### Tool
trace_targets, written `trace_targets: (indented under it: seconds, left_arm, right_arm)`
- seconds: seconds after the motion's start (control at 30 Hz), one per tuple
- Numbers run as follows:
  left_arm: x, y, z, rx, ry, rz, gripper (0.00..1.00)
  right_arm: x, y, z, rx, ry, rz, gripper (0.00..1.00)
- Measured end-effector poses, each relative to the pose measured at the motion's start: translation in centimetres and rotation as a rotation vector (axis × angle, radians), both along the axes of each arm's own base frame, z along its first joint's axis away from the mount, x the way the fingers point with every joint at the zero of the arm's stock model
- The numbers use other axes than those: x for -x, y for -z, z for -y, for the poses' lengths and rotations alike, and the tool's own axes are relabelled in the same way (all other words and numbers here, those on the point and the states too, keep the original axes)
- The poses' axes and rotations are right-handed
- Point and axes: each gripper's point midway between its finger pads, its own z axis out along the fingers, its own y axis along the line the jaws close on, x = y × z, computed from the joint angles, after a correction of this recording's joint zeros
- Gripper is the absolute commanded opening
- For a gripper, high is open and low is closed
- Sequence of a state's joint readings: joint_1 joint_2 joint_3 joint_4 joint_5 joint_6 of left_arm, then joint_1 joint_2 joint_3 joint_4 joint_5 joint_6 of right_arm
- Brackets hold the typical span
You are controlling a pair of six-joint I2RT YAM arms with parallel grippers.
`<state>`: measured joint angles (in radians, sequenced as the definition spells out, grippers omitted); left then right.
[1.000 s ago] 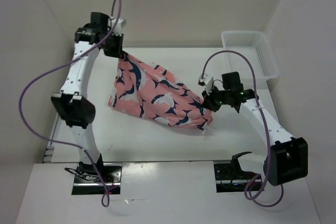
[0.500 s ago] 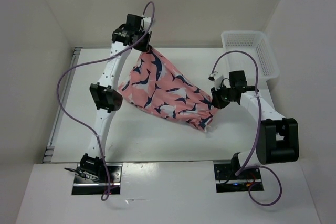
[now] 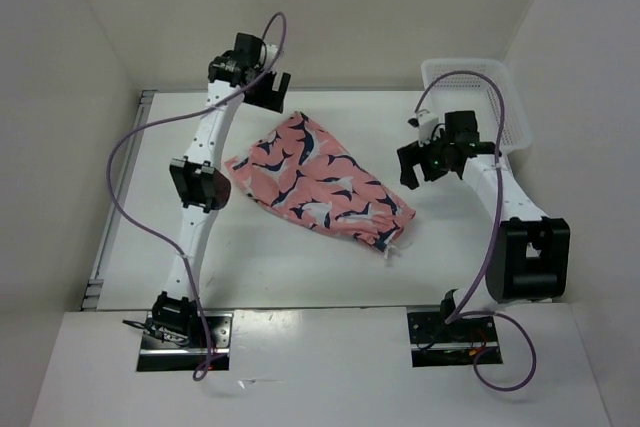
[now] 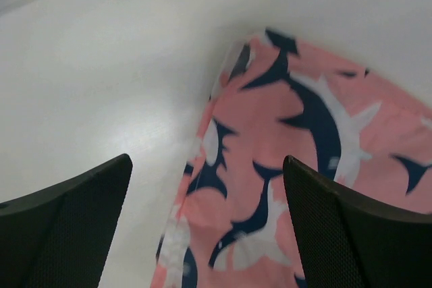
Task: Fold and stack the shorts
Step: Fold the shorts
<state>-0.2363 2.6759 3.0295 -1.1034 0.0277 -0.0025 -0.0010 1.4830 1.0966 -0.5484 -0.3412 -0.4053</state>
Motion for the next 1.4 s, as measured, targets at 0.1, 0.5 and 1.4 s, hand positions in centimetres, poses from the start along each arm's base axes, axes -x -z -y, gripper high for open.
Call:
trace_targets:
  seconds: [0.1,0.5,1.4]
  left_arm:
    - [2.9,1.2,-2.3,0.015,-0.007,-0.148,0.99]
    - [12.9,11.7,-6.2,-0.062,-0.058,-0.530,0.99]
    - [23.0,12.6,-11.7,-0.088,-0.164,-0.586,0.79]
  right_arm:
    - [1.7,1.0,-2.7,0.004,-0.101,-0.026,0.99]
    - [8.7,9.8,-5.0,0.153,-0.356,-0.297,0.91]
    - [-16.6,3.0,-9.2,0.159,0.012,0.141,0.99]
